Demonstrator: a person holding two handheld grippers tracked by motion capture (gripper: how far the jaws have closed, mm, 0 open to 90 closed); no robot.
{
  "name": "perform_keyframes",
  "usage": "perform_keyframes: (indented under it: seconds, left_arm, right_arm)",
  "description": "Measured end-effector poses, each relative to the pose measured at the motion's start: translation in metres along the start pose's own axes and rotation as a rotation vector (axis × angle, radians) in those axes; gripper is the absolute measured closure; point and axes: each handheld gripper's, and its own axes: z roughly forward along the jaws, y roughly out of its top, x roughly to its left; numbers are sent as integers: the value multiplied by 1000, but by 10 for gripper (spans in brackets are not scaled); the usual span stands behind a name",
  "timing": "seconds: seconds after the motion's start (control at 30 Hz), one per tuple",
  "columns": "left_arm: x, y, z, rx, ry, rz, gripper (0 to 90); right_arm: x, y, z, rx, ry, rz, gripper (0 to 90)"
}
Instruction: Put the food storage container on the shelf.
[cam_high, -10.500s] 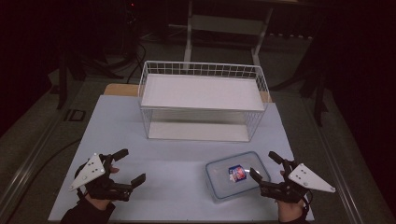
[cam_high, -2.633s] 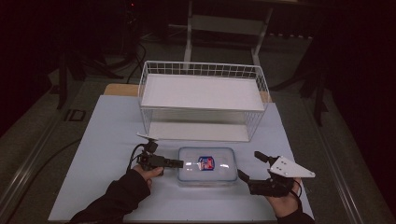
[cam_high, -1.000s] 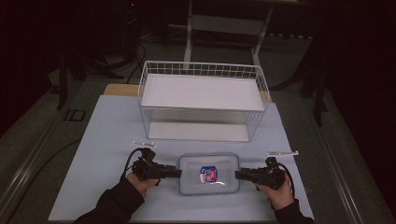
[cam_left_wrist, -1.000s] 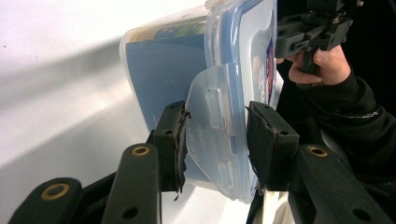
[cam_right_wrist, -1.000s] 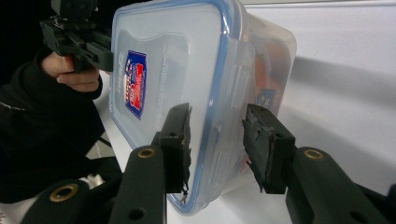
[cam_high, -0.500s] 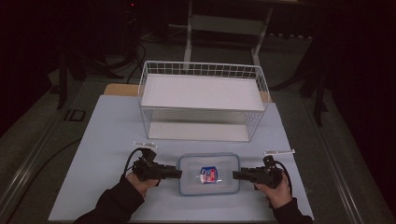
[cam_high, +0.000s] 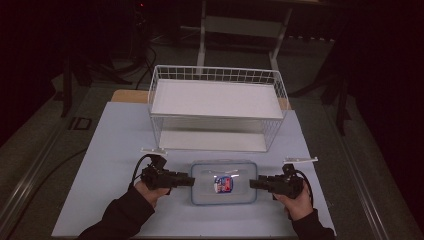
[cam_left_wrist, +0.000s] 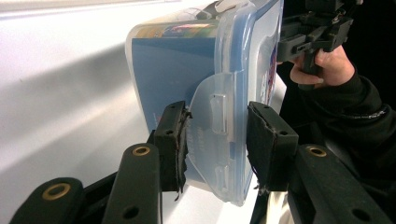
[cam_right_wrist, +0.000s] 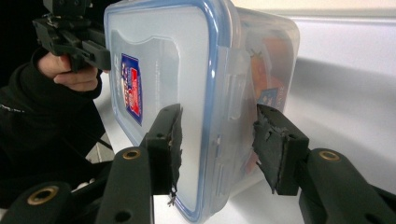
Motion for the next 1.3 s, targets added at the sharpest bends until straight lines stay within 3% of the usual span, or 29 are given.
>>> perform_keyframes:
  seconds: [0.3, 0.63, 0.87, 1.2, 1.23, 1.3]
  left_arm:
    - [2, 19, -4, -41, 31, 45, 590]
    - [11, 40, -6, -96, 59, 63, 587]
    - [26, 55, -3, -110, 93, 53, 579]
    - [51, 65, 15, -188, 153, 50, 557]
    - [54, 66, 16, -198, 156, 73, 555]
    - [58, 66, 17, -218, 168, 84, 550]
  right_arm:
    - [1, 24, -1, -39, -25, -48, 527]
    - [-7, 50, 3, -81, -42, -73, 526]
    - [-20, 66, 13, -94, -49, -70, 526]
    - [-43, 76, 29, -141, -100, -63, 523]
    - [-44, 76, 30, -146, -103, -63, 522]
    - [-45, 76, 33, -157, -114, -70, 521]
